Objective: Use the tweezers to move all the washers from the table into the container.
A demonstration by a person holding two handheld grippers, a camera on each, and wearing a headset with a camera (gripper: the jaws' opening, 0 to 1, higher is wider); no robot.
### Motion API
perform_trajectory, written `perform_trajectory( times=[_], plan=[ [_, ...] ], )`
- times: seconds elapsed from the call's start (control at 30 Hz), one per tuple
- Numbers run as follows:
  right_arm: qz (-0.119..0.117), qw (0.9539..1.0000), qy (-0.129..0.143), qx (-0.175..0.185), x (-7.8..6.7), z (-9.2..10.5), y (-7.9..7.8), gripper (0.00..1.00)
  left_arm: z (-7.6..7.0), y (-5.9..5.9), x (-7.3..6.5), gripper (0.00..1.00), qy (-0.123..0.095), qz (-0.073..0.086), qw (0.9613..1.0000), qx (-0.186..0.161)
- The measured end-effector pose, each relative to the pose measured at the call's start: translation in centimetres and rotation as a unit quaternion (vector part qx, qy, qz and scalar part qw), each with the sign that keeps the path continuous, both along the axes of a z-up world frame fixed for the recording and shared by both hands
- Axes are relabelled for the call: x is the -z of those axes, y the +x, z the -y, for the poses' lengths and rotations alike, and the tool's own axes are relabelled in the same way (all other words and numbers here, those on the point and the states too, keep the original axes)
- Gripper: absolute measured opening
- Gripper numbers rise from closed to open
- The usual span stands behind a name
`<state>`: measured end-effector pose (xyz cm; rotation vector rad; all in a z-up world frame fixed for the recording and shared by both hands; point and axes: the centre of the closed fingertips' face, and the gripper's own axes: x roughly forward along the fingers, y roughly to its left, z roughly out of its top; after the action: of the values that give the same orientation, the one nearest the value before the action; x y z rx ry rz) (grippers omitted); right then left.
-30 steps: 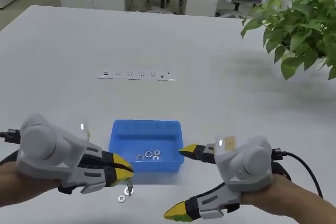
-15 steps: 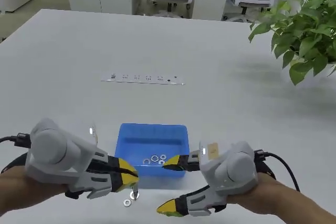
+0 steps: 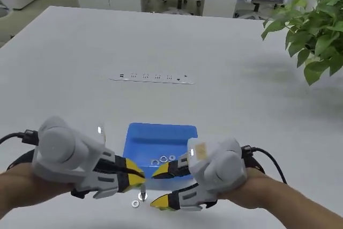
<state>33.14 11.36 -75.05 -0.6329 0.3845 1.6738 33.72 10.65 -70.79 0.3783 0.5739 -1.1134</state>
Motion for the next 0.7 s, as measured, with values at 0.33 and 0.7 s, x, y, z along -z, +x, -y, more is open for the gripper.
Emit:
perform_trajectory(
  times=[0.33, 0.7],
  plan=[
    [0.011, 0.9991, -0.013, -0.038, 0.4, -1.5, -0.2, 0.14, 0.2, -0.3, 0.0, 0.07, 0.007, 0.008, 0.9998, 0.017],
    [0.016, 0.9978, -0.024, -0.060, 0.5, -1.6, -0.4, 0.09, 0.4, -0.3, -0.1, 0.07, 0.009, 0.008, 0.9997, 0.023]
  ],
)
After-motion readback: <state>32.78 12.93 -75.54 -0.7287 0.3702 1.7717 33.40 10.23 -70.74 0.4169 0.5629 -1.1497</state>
